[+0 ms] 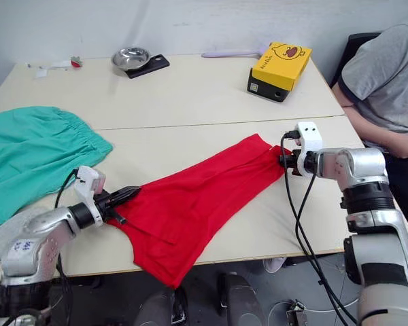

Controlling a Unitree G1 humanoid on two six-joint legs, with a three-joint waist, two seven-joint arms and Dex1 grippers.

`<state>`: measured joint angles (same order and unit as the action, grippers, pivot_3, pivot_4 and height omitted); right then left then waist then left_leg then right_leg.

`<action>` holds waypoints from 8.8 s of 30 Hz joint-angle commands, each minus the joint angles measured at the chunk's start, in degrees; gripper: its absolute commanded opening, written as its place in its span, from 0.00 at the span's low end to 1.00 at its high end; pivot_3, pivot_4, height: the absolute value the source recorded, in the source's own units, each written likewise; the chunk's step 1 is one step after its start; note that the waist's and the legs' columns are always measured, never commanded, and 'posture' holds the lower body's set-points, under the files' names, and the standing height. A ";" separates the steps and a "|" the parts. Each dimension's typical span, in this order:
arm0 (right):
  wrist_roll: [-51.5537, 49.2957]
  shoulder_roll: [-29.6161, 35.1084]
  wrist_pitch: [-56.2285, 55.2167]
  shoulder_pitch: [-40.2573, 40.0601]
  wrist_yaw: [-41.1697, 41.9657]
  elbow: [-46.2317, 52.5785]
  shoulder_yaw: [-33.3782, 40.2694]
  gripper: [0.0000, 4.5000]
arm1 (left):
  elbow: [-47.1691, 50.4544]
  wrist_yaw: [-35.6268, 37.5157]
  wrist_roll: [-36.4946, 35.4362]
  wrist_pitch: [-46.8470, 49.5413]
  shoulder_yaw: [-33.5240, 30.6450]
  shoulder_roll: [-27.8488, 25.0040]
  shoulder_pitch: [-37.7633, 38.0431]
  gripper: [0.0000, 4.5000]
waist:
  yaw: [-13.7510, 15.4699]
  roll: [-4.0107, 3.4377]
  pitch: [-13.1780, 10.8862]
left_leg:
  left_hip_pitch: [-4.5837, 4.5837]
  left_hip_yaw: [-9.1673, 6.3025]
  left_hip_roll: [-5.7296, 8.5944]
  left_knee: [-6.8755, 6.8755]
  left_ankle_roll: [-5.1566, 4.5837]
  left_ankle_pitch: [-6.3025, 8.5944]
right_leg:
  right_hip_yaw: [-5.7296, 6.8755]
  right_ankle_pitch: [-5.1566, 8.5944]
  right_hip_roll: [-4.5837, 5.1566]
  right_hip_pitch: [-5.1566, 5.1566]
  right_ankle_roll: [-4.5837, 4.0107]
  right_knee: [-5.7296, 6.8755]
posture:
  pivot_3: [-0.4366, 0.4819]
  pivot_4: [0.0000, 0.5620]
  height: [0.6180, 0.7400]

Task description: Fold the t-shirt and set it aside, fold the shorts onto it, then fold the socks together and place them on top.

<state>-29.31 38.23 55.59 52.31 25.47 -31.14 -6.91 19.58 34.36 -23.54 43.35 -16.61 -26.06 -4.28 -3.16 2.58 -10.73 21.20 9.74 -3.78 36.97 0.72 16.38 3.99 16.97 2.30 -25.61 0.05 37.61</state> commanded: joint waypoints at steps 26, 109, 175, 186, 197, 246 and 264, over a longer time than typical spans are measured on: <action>-8.52 15.64 23.47 -19.29 26.24 39.13 11.26 1.00 | -12.53 18.40 -10.34 -1.58 1.53 -19.05 -11.45 0.84 | 0.83 -0.42 -0.27 | 0.15 -0.16 0.04 -0.07 -0.16 0.29 | 0.19 0.01 0.04 0.00 -0.03 -0.33 | 0.48 0.27 1.00; -16.85 6.28 12.32 -12.45 3.40 38.81 -14.06 0.01 | -14.23 -19.03 7.27 -2.54 -0.19 12.29 -20.65 0.00 | 1.52 0.08 -0.06 | 0.10 -0.25 0.04 0.02 -0.06 -0.02 | 0.22 -0.12 0.02 0.11 0.22 -0.19 | 0.48 0.27 1.00; 29.41 7.93 -101.70 -35.87 39.74 25.37 -15.33 0.23 | -39.54 41.78 14.95 -100.00 37.90 -21.66 -14.48 0.40 | 1.53 -0.67 0.08 | -1.06 0.27 -0.02 0.14 -0.61 0.81 | -0.11 0.20 -0.02 1.05 -0.03 -0.20 | 0.48 0.27 1.00; 19.54 15.10 -92.45 -43.19 42.63 39.12 -13.69 0.00 | -17.06 40.70 2.97 -76.10 32.96 -31.01 3.23 0.01 | 1.46 -0.71 0.06 | -1.01 0.22 -0.05 0.11 -0.40 0.94 | -0.12 0.50 -0.01 0.96 0.05 -0.09 | 0.48 0.27 1.00; 12.27 19.48 -73.81 -50.56 45.25 53.19 -12.76 0.00 | -2.31 40.83 -5.31 -55.05 24.25 -38.21 18.18 0.01 | 1.65 -0.66 -0.01 | -0.96 0.09 -0.02 0.13 -0.57 1.13 | -0.10 0.73 -0.02 0.99 0.12 -0.21 | 0.48 0.27 1.00; 15.34 -15.24 -36.09 3.66 24.24 2.56 -3.26 0.00 | -43.17 12.49 -13.26 -11.03 2.68 -11.69 -29.44 0.01 | 0.04 -0.51 -0.14 | 0.09 0.17 -0.03 0.99 -0.23 0.97 | -0.07 0.68 0.07 -0.05 0.15 0.67 | 0.48 0.27 1.00; 22.44 -24.37 -48.81 13.11 14.57 -24.25 0.91 0.11 | -63.23 10.37 -4.96 -20.71 1.63 -6.29 -40.61 0.00 | -0.40 -0.51 -0.14 | 0.01 0.21 -0.01 1.06 -0.15 0.83 | -0.09 0.67 0.12 -0.07 0.13 0.99 | 0.48 0.27 1.00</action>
<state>-7.46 14.07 9.60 63.54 41.68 -54.99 -7.97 -43.75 44.72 -28.73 24.19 -13.22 -32.19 -43.84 -3.55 2.07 -10.88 21.21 9.96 -3.80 38.03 0.57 17.21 3.89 17.64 2.42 -25.69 0.18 38.61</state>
